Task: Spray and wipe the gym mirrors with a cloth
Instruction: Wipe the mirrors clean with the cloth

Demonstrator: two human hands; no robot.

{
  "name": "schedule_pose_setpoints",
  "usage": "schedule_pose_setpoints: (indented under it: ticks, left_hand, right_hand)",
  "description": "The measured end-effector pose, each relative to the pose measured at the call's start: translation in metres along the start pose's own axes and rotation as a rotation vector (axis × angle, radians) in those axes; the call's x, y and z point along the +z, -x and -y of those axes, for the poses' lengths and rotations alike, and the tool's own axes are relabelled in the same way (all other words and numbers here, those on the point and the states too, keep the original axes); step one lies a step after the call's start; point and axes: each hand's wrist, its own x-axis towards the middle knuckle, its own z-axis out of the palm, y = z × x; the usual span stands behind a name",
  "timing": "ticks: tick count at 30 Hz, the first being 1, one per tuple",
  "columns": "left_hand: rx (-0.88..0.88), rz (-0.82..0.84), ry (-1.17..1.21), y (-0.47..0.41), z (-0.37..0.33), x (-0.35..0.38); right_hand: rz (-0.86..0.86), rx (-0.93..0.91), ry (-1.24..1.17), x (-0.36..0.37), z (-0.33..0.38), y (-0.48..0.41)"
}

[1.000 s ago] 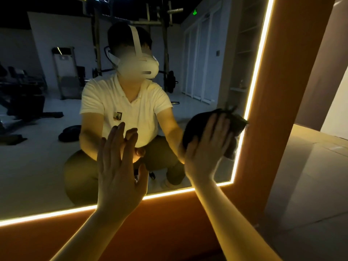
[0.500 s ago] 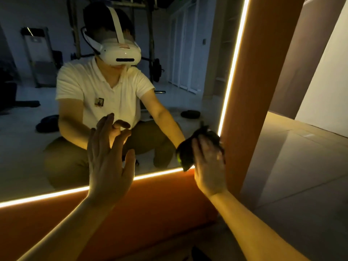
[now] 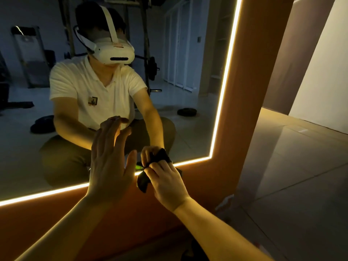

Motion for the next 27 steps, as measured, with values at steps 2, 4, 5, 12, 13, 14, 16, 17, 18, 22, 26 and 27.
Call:
schedule_pose_setpoints:
  ticks: [2, 4, 5, 12, 13, 14, 16, 17, 18, 22, 26, 27]
  left_hand:
    - [0.003, -0.015, 0.007, 0.000, -0.001, 0.000]
    - [-0.004, -0.021, 0.010, -0.001, -0.004, 0.001]
    - [-0.008, -0.023, 0.010, -0.002, -0.005, 0.002]
    - [0.034, -0.018, -0.014, -0.001, -0.005, -0.002]
    - [0.056, -0.012, -0.037, 0.000, -0.002, -0.005]
    - [0.077, -0.012, -0.072, 0.002, 0.003, -0.008]
    - [0.086, -0.033, -0.165, 0.007, 0.015, -0.016]
    - [0.067, -0.049, -0.211, 0.009, 0.023, -0.021]
    - [0.035, -0.069, -0.256, 0.011, 0.031, -0.027]
    - [-0.067, -0.104, -0.384, 0.017, 0.060, -0.050]
    - [-0.073, -0.049, -0.415, 0.018, 0.067, -0.057]
    - [-0.069, -0.046, -0.413, 0.018, 0.068, -0.057]
  right_hand:
    - [0.016, -0.039, 0.079, -0.005, -0.016, 0.005]
    - [-0.047, 0.060, 0.079, -0.013, -0.037, 0.015]
    - [-0.097, 0.157, 0.068, -0.017, -0.052, 0.021]
    - [-0.293, 0.818, -0.070, -0.037, -0.078, 0.018]
    - [-0.288, 0.773, -0.096, -0.032, -0.065, 0.011]
    - [-0.287, 0.711, -0.124, -0.026, -0.051, 0.004]
    - [-0.294, 0.608, -0.203, -0.017, -0.023, -0.013]
    - [-0.301, 0.572, -0.239, -0.016, -0.009, -0.024]
    - [-0.311, 0.529, -0.267, -0.014, 0.004, -0.036]
    - [-0.209, 0.133, -0.261, -0.001, 0.068, -0.069]
    - [-0.037, -0.295, 0.015, 0.023, 0.072, -0.054]
    - [-0.060, -0.278, 0.026, 0.023, 0.060, -0.052]
